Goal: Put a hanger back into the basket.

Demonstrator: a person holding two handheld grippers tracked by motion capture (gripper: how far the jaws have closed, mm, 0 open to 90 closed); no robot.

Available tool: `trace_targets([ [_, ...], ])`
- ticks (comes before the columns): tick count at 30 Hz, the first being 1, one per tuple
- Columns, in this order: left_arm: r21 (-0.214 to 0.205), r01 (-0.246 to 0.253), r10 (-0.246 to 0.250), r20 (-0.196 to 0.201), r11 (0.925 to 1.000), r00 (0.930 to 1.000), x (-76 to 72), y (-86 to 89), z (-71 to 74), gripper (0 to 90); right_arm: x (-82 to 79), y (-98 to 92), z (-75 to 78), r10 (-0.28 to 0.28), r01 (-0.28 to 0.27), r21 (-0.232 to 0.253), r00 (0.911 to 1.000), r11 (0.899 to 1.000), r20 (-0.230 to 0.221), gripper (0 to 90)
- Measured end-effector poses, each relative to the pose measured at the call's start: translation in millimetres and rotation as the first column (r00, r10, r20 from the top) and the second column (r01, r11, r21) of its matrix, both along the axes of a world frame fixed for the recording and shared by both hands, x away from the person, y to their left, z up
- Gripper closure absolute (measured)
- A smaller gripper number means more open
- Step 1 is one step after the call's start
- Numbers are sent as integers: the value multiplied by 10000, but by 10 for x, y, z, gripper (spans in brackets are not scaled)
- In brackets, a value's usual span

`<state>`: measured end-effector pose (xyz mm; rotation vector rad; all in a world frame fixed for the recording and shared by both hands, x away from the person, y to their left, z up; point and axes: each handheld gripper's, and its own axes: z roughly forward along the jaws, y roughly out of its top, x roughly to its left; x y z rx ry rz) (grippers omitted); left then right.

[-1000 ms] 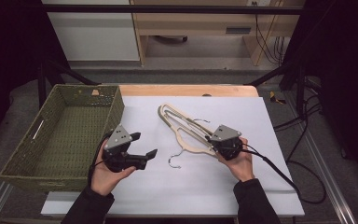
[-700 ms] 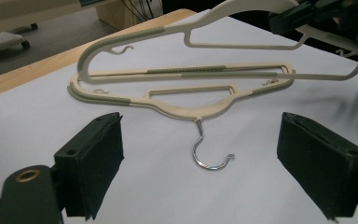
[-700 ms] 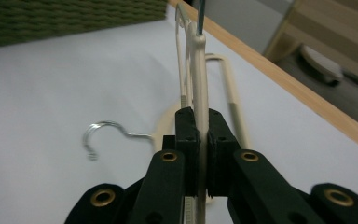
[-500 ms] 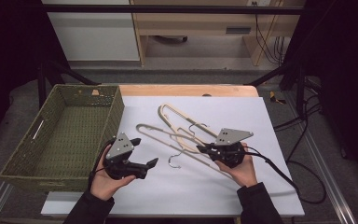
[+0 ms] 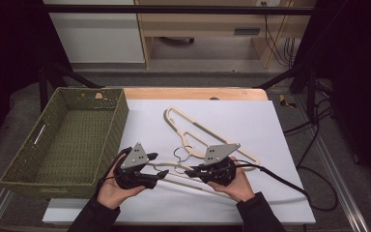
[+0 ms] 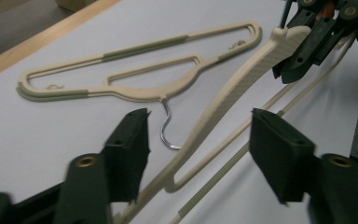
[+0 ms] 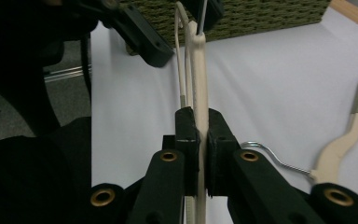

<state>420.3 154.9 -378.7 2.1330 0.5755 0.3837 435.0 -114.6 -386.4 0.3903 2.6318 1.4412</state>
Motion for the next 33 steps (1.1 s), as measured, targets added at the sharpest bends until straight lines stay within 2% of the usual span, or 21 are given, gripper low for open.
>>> trace_targets([
  [3,219,360,-354,-266,9991,9990,-1,-44,-36,514,-12,26,-6,229,-228,61,9996,9997,-153,864],
  [7,523,426,-410,-327,9977,9986,-16,-54,-41,673,-6,37,-28,475,-476,-26,9981,9989,-390,863],
  [10,766,544,-520,-337,9956,9981,-39,-69,-37,698,5,40,-37,485,-489,-77,9978,9988,-462,856],
  [12,792,651,-623,-373,9947,9974,-47,-74,-36,736,6,35,-36,209,-214,-200,9994,9996,-267,827],
  [15,698,865,-825,-585,9938,9949,-59,-84,-35,778,9,19,-22,-145,145,-231,9999,9996,-28,786],
  [20,523,1102,-1045,-1007,9925,9894,-73,-104,-42,823,4,20,-20,-695,699,-93,9967,9975,431,666],
  [22,374,1277,-1226,-1159,9911,9857,-86,-123,-48,844,3,22,-21,-903,910,-67,9934,9958,705,622],
  [24,134,1354,-1327,-1249,9907,9832,-103,-140,-45,858,6,12,-15,-1036,1037,21,9918,9946,755,568],
  [28,-90,1133,-1136,-1199,9935,9863,-111,-106,-15,862,-12,-30,31,-1233,1217,238,9886,9923,868,490],
  [33,-346,470,-501,-931,9983,9944,-111,-6,58,862,-25,-158,124,-1751,1673,817,9794,9825,1001,363],
])
